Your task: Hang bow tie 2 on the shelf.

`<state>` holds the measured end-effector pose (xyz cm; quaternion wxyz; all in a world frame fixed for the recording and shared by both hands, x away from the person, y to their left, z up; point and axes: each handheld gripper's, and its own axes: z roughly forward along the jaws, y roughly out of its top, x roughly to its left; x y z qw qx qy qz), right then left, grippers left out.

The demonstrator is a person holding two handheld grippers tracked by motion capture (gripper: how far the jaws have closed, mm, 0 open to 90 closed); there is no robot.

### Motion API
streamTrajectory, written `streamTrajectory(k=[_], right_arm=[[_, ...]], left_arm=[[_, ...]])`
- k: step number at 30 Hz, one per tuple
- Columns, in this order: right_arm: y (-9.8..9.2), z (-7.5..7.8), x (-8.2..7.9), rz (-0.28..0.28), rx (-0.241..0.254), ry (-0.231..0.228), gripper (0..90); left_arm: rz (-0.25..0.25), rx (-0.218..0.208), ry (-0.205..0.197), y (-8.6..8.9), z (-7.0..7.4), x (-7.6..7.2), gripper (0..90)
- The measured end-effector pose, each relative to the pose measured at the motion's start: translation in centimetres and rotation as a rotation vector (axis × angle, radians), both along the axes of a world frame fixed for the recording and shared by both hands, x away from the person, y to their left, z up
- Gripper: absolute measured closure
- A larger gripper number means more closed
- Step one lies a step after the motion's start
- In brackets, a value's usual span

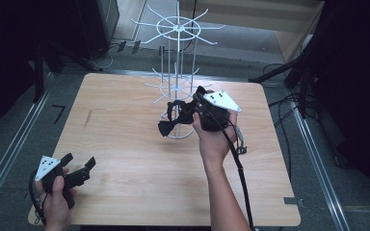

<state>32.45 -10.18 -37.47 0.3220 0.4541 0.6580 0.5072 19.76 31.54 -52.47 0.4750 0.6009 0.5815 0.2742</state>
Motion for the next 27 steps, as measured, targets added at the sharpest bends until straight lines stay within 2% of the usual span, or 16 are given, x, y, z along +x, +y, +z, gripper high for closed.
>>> streamTrajectory(k=[12,16,19,21,24,27], right_arm=[[0.7,-0.2,1.0,0.005,-0.014,0.01,84.8],[0.8,-0.7,1.3,0.018,-0.02,0.026,84.0],[0.6,-1.1,1.2,0.028,-0.013,0.017,80.5],[0.3,-1.3,1.0,0.022,-0.003,0.008,72.9],[0.0,-1.4,0.8,0.014,0.006,0.006,68.3],[-0.4,-1.7,0.4,0.005,-0.006,-0.01,67.0]], left_arm=[[0.0,0.0,0.001,0.0,0.0,0.0,9.3],[0.0,0.001,0.0,0.0,0.0,0.0,9.3],[0.0,0.0,0.001,0.0,0.0,0.0,9.4],[0.0,0.0,0.0,0.0,0.0,0.0,9.3],[0.0,0.001,0.001,0.0,0.0,0.0,9.4],[0.001,0.001,0.0,0.0,0.0,0.0,9.3]])
